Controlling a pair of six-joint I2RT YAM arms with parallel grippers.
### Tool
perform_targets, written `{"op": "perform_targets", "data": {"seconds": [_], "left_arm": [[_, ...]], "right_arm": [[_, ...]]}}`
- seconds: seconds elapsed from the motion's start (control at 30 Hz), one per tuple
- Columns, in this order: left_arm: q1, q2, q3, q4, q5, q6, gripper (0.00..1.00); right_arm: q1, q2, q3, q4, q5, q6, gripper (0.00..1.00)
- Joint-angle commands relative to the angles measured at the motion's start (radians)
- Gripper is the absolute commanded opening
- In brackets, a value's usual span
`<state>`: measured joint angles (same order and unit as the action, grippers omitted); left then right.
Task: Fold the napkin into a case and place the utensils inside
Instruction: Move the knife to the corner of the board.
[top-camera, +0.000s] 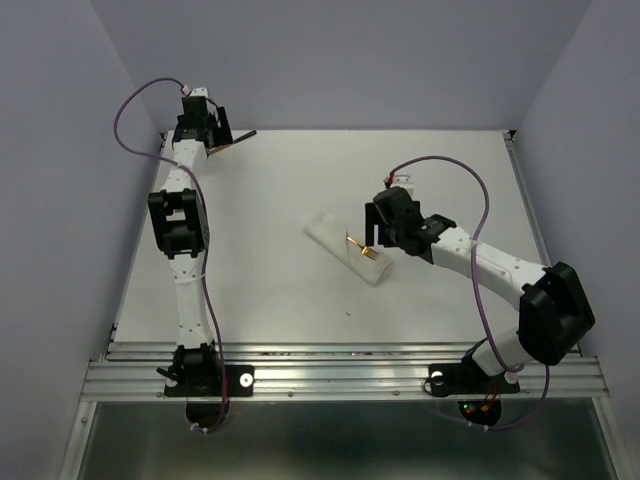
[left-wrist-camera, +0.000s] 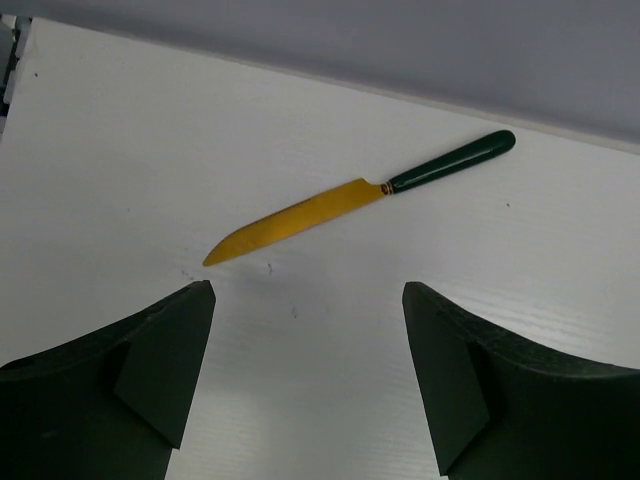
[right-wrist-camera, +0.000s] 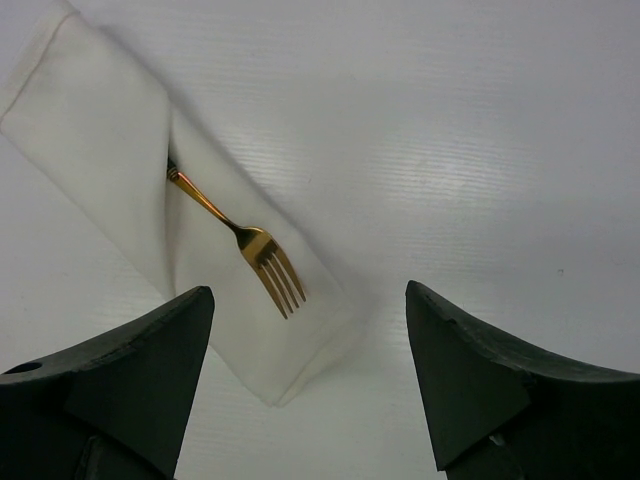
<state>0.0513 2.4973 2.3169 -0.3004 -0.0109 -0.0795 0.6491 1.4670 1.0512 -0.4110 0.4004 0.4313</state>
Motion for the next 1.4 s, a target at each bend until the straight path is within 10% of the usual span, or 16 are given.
{"op": "perform_targets", "data": {"seconds": [0.0, 0.5, 0.87, 1.37], "left_arm": [[0.01, 0.017, 0.033, 0.177, 0.038, 0.021, 0.88], [0.127, 0.249, 0.167, 0.428, 0.302, -0.445, 0.87], [0.09, 0.088, -0.062, 0.33, 0.222, -0.356, 0.79], [0.004, 0.06, -0.01, -0.017, 0.12, -0.212, 0.79]], "right_arm": [[-0.002, 0.004, -0.002, 0.015, -0.003, 0.026, 0.83], [-0.002, 0.05, -0.008, 0.012, 0.002, 0.07, 0.83], [-0.002, 0.055, -0.02, 0.031, 0.003, 0.069, 0.83], [-0.002, 0.026, -0.036, 0.034, 0.003, 0.067, 0.83]]}}
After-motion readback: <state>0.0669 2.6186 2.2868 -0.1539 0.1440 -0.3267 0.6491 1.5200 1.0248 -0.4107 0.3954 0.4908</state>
